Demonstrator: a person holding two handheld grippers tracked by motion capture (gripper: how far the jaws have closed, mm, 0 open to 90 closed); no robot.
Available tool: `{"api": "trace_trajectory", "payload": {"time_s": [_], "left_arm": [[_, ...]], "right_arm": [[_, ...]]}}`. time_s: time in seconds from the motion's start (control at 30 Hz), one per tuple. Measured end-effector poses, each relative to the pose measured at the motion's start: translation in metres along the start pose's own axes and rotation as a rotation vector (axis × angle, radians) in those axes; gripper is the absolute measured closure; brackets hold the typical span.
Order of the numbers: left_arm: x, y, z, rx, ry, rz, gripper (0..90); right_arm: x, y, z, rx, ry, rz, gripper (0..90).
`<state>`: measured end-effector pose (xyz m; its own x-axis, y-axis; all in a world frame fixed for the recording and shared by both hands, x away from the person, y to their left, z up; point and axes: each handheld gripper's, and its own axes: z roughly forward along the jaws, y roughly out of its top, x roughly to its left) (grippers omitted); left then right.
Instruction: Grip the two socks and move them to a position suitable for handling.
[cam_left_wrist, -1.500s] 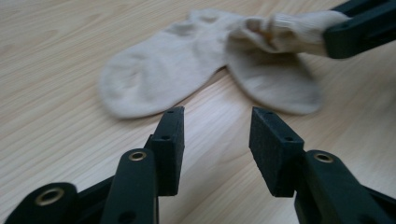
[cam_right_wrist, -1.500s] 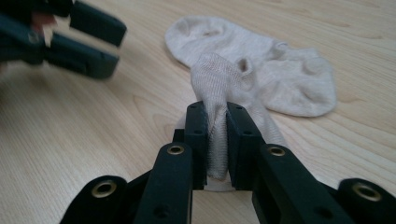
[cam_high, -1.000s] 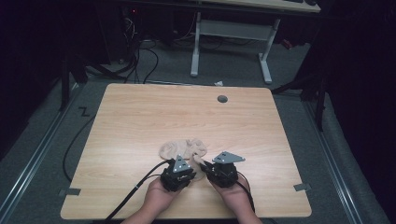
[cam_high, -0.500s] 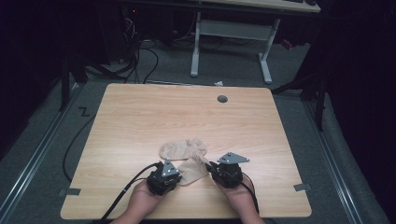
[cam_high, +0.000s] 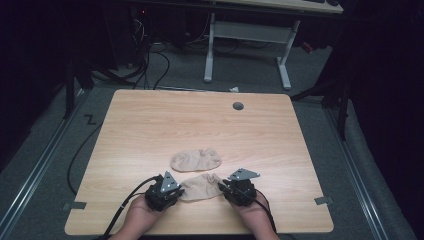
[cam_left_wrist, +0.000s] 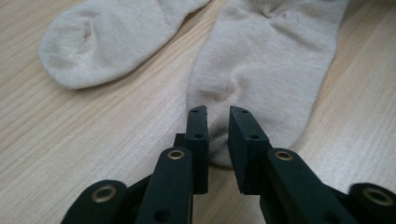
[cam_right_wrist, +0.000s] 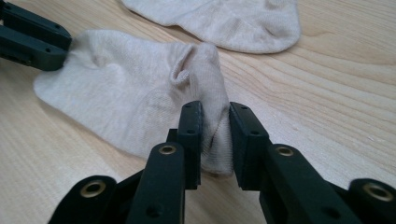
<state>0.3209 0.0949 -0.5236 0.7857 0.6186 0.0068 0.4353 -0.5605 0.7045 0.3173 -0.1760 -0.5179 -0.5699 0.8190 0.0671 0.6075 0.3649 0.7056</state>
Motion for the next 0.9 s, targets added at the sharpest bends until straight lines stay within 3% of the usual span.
{"api": "trace_trajectory", "payload": {"time_s": [0.13, 0.27, 0.3, 0.37, 0.4, 0.47, 0.63, 0.73, 0.83, 0.9], "left_arm": [[0.002, -0.001, 0.000, -0.014, 0.010, -0.016, 76.1], [0.005, -0.001, -0.001, -0.026, 0.022, -0.001, 75.5], [0.007, 0.000, -0.004, -0.034, 0.028, 0.015, 75.5], [0.009, 0.001, -0.005, -0.044, 0.032, 0.008, 75.5], [0.009, 0.001, -0.005, -0.044, 0.032, 0.008, 75.5], [0.011, 0.001, -0.002, -0.023, 0.024, -0.006, 78.3], [0.009, -0.002, 0.000, -0.012, 0.014, -0.022, 81.0], [0.003, -0.005, -0.002, -0.028, -0.017, -0.068, 80.9], [-0.002, -0.010, -0.011, 0.004, -0.029, -0.004, 80.9], [-0.002, -0.011, -0.013, 0.011, -0.031, 0.009, 80.8]], "right_arm": [[-0.004, 0.000, 0.000, -0.003, -0.018, 0.019, 66.2], [-0.007, 0.002, -0.002, -0.030, -0.041, 0.024, 64.7], [-0.009, 0.005, -0.003, -0.050, -0.043, 0.029, 67.2], [-0.009, 0.007, -0.001, -0.054, -0.051, 0.007, 76.4], [-0.009, 0.007, -0.001, -0.054, -0.051, 0.007, 76.4], [-0.008, 0.009, 0.008, -0.014, -0.044, -0.013, 83.5], [-0.001, 0.004, 0.012, 0.018, -0.049, -0.046, 85.1], [0.005, -0.003, 0.005, 0.025, -0.032, -0.069, 85.0], [0.010, -0.006, 0.001, 0.035, -0.026, -0.091, 84.5], [0.013, -0.008, -0.001, 0.032, -0.014, -0.102, 84.3]]}}
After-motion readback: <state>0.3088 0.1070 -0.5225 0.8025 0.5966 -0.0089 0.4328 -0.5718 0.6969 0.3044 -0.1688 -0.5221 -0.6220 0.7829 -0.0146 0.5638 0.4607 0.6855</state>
